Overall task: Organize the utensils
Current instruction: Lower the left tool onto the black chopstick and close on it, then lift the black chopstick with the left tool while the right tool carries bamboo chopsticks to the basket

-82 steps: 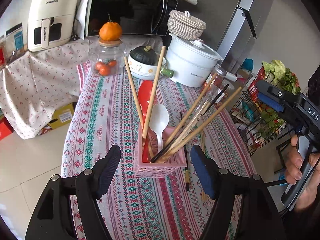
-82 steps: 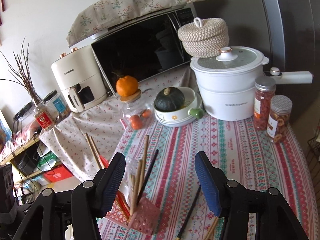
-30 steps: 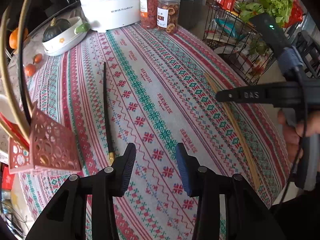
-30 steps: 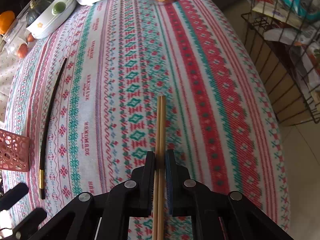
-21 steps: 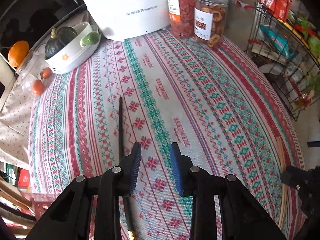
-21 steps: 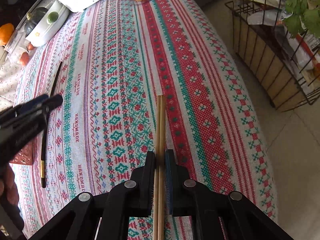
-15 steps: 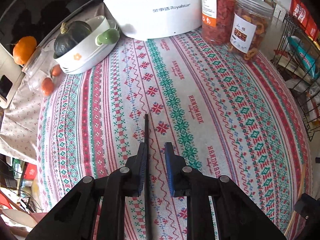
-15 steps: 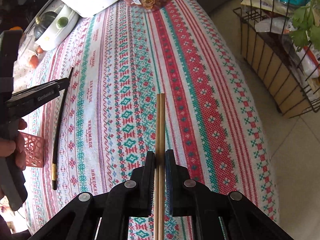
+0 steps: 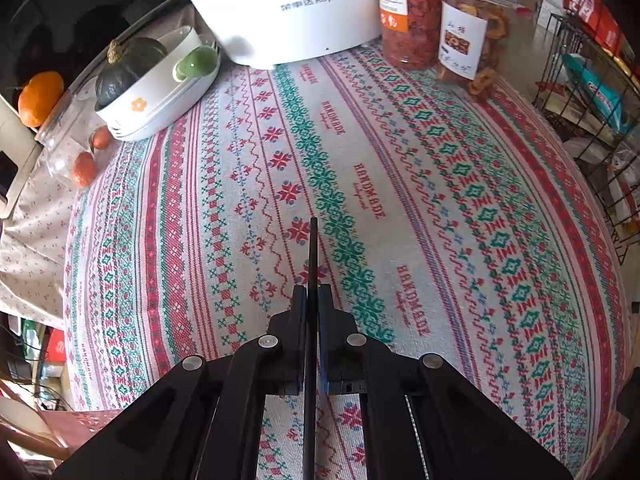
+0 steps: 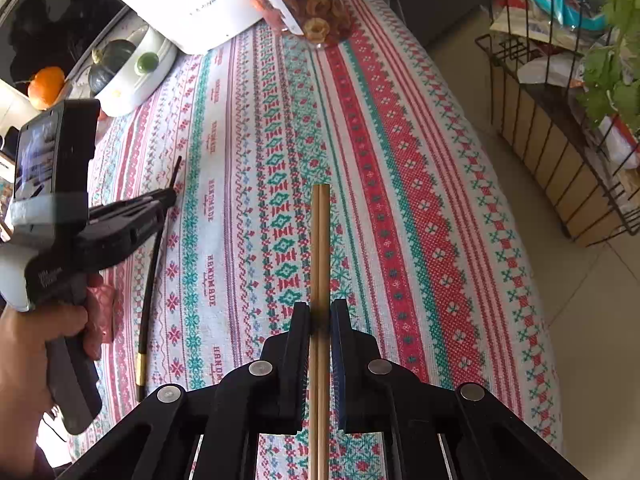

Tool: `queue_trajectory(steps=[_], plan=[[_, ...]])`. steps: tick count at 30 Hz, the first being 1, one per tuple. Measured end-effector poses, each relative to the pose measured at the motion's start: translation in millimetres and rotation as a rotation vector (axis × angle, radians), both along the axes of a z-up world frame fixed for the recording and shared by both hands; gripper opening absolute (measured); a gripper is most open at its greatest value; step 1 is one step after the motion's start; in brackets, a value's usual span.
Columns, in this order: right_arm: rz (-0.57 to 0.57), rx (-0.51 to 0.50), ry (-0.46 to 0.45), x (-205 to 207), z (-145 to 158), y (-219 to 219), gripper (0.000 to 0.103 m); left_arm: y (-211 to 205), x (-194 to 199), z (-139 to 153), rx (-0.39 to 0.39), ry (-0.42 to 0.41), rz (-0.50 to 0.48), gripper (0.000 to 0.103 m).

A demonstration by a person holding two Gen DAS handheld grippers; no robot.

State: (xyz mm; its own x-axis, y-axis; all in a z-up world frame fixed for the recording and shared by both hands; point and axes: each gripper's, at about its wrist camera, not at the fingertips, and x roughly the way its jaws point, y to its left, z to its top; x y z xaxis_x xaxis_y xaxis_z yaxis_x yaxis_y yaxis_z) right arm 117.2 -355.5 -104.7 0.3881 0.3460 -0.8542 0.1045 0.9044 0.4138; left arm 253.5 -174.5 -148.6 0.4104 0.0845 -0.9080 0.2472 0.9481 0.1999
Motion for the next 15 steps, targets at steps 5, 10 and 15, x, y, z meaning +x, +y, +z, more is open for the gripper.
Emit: queue_trajectory(steps=[5, 10, 15], plan=[[-0.021, -0.014, -0.067, -14, 23, 0, 0.007, -12, -51, 30, -0.069, -0.046, -0.124, 0.005], [0.001, -0.078, -0.139, -28, 45, 14, 0.007, -5, -109, 78, -0.167, -0.124, -0.234, 0.005], [0.028, -0.080, -0.216, -40, 68, 35, 0.007, 27, -163, 127, -0.258, -0.220, -0.306, 0.005]])
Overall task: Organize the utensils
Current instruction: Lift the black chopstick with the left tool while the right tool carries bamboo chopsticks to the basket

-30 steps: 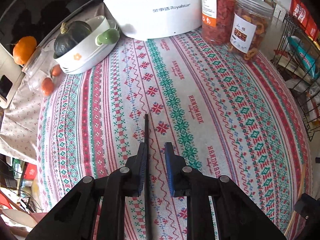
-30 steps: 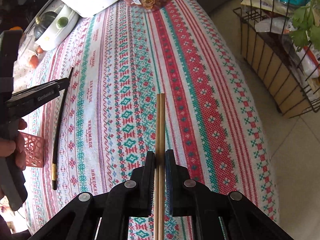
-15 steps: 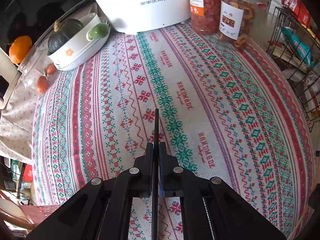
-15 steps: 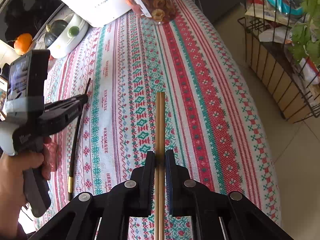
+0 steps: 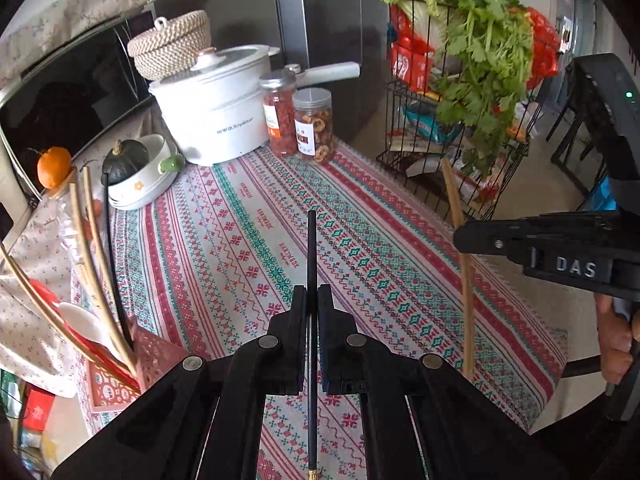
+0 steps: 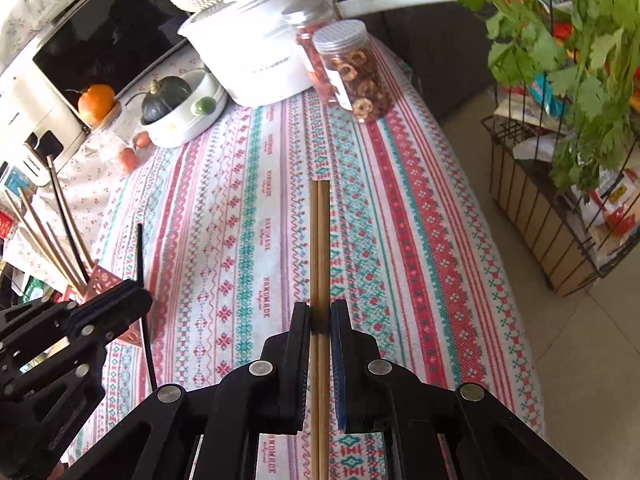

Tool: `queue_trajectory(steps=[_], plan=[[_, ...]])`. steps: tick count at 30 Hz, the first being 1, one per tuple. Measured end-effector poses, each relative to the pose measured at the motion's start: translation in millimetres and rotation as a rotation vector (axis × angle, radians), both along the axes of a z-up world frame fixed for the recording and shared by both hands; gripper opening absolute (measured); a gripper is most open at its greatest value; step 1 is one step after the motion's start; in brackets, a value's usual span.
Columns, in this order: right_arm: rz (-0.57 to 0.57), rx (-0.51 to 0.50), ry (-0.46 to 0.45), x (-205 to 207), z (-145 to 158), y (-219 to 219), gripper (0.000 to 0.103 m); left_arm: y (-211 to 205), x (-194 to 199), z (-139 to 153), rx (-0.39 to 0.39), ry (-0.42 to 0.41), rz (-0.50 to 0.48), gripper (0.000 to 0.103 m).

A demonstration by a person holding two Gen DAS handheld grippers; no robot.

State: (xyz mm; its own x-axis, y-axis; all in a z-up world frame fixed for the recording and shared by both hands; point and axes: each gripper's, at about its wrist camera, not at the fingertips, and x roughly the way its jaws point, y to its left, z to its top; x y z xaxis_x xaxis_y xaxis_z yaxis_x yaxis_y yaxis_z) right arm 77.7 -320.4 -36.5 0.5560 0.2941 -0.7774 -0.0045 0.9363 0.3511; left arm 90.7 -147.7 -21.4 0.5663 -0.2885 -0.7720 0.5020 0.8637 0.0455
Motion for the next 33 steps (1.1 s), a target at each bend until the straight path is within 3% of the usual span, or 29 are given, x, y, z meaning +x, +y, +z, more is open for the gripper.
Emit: queue_trajectory(steps=[10, 17, 21, 26, 33], plan=[[0.076, -0.015, -0.182, -6, 47, 54, 0.007, 111, -49, 83, -0.241, -0.192, 0.080, 0.005], [0.135, -0.016, -0.273, -2, 74, 91, 0.005, 180, -58, 117, -0.396, -0.289, 0.164, 0.005], [0.177, -0.033, -0.291, 0, 88, 112, 0.005, 207, -66, 130, -0.429, -0.355, 0.206, 0.005], [0.226, -0.050, -0.307, -6, 112, 127, 0.005, 224, -66, 134, -0.395, -0.407, 0.256, 0.005], [0.275, -0.011, -0.371, -21, 144, 131, 0.005, 226, -46, 119, -0.338, -0.363, 0.278, 0.005]])
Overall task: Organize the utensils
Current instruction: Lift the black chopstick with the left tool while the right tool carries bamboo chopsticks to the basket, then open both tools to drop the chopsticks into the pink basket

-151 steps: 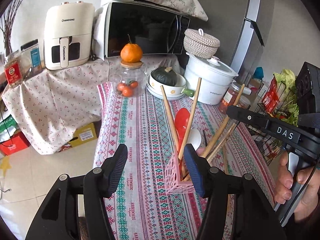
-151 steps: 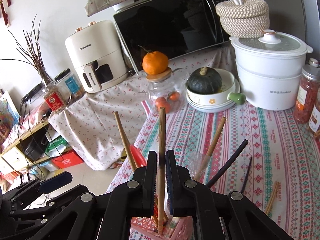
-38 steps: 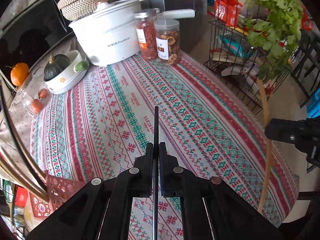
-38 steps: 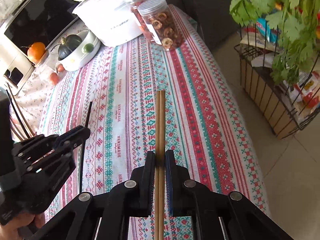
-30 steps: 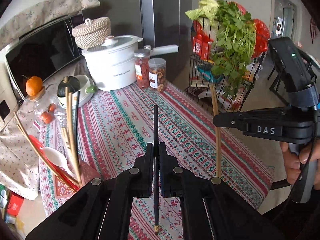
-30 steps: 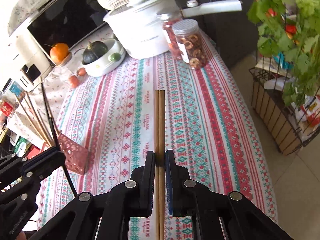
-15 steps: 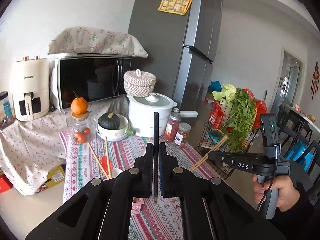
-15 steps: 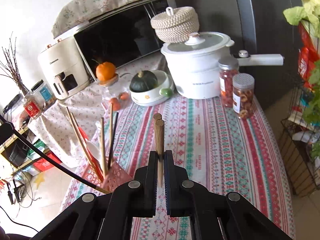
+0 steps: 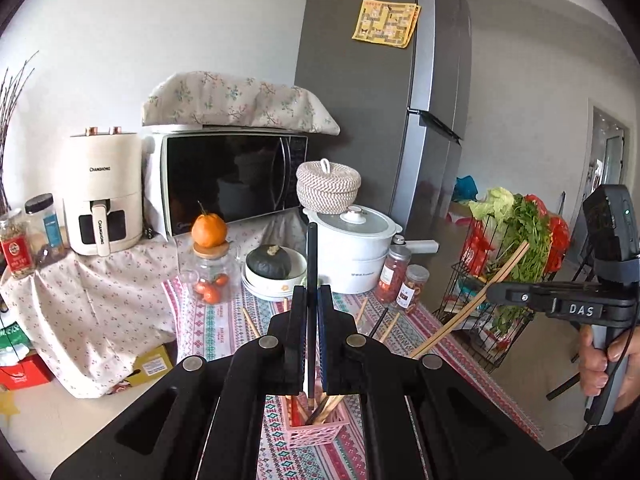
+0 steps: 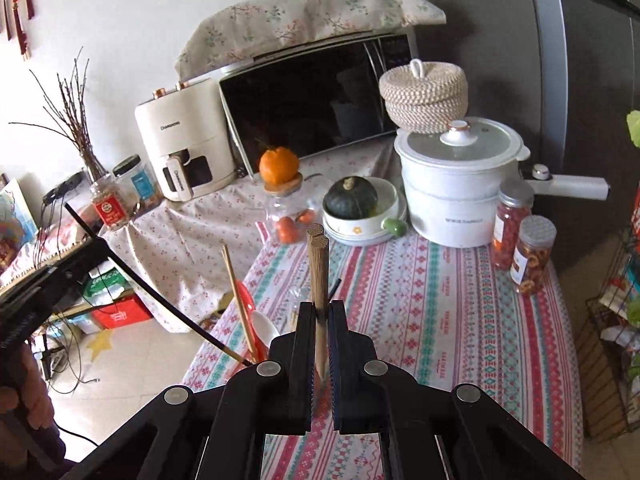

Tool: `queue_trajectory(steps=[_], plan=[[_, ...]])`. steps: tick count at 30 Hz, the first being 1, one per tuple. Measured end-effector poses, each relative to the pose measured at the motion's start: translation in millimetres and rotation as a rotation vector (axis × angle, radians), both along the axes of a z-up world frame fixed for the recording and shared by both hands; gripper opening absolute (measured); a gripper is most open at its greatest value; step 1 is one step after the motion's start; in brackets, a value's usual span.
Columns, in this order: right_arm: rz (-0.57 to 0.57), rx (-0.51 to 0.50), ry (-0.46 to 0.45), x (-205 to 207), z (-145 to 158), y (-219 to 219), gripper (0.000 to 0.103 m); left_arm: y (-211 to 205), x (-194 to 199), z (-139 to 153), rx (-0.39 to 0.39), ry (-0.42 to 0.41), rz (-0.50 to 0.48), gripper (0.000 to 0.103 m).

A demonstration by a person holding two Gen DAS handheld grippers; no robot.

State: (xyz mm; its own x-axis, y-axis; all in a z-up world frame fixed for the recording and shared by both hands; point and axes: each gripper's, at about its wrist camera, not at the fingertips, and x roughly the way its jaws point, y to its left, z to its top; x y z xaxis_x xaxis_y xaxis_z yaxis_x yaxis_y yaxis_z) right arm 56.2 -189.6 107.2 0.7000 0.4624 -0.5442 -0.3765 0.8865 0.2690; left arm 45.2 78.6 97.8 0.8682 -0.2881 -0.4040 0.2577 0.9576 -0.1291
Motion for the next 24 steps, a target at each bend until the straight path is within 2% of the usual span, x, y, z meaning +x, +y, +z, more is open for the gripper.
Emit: queue_trajectory(steps=[6, 16, 21, 24], plan=[[0.034, 0.036, -0.009, -1, 5, 8, 0.005, -7, 22, -23, 0.030, 0.075, 0.015, 0.005], [0.050, 0.039, 0.007, 0, 0, 13, 0.005, -19, 41, -44, 0.101, 0.155, 0.019, 0.005], [0.045, 0.038, 0.023, 5, -5, 13, 0.005, -23, 51, -53, 0.117, 0.189, 0.021, 0.005], [0.045, 0.037, 0.029, 8, -7, 15, 0.005, -24, 55, -55, 0.124, 0.183, 0.025, 0.005]])
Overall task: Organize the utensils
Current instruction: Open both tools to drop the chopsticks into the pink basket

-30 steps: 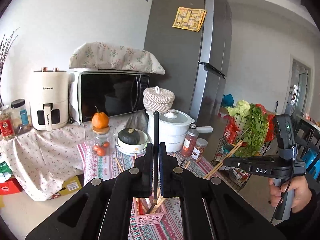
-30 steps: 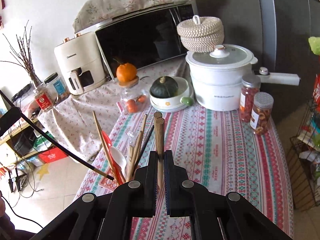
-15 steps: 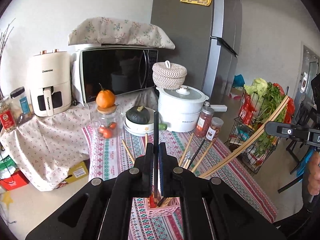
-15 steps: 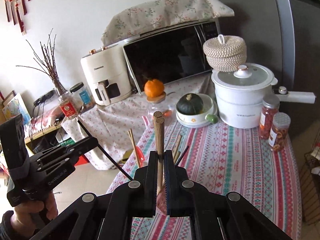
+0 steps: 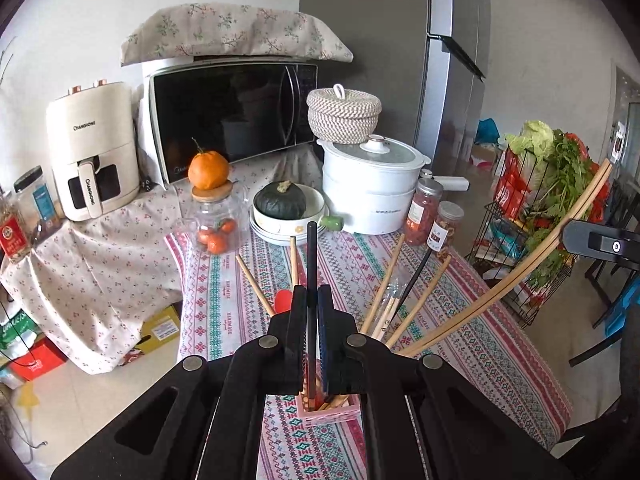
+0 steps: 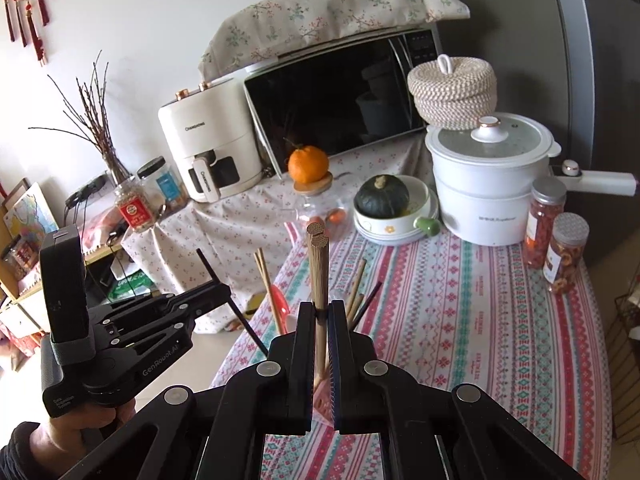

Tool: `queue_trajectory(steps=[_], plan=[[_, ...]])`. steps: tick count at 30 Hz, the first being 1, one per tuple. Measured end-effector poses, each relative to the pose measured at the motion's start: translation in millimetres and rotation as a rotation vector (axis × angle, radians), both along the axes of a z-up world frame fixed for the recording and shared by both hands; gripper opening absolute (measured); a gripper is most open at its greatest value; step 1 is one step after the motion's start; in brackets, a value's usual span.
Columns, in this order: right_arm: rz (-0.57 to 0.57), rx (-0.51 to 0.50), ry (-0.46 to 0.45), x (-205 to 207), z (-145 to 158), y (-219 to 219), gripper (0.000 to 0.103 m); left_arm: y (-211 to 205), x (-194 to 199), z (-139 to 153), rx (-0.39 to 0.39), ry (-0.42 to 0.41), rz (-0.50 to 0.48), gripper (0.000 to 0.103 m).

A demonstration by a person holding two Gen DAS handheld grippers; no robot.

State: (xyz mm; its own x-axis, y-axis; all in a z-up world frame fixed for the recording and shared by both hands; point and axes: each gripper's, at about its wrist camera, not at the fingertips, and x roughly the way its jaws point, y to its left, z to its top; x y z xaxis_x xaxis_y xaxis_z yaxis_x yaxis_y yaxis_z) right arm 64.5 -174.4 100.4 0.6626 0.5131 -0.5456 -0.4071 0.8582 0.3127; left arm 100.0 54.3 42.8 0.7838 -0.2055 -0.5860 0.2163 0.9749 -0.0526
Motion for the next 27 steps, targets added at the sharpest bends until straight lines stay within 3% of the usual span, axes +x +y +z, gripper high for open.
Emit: queue_trajectory(steps=[9, 14, 16, 18, 19, 27], plan=[[0.019, -0.004, 0.018, 10, -8, 15, 0.005, -1, 25, -10, -0.068, -0.041, 0.007, 0.006], [0.039, -0.022, 0.042, 19, -19, 30, 0.005, 1, 39, -17, -0.125, 0.003, -0.004, 0.007], [0.048, -0.024, 0.060, 23, -24, 35, 0.005, 2, 41, -20, -0.140, 0.030, -0.011, 0.015], [0.058, -0.026, 0.080, 28, -30, 41, 0.005, 4, 40, -22, -0.147, 0.038, -0.006, 0.040], [0.062, -0.029, 0.090, 30, -33, 44, 0.005, 5, 38, -22, -0.151, 0.030, -0.001, 0.044], [0.094, -0.044, 0.175, 48, -57, 63, 0.005, 16, 29, -23, -0.153, 0.051, 0.017, 0.046]])
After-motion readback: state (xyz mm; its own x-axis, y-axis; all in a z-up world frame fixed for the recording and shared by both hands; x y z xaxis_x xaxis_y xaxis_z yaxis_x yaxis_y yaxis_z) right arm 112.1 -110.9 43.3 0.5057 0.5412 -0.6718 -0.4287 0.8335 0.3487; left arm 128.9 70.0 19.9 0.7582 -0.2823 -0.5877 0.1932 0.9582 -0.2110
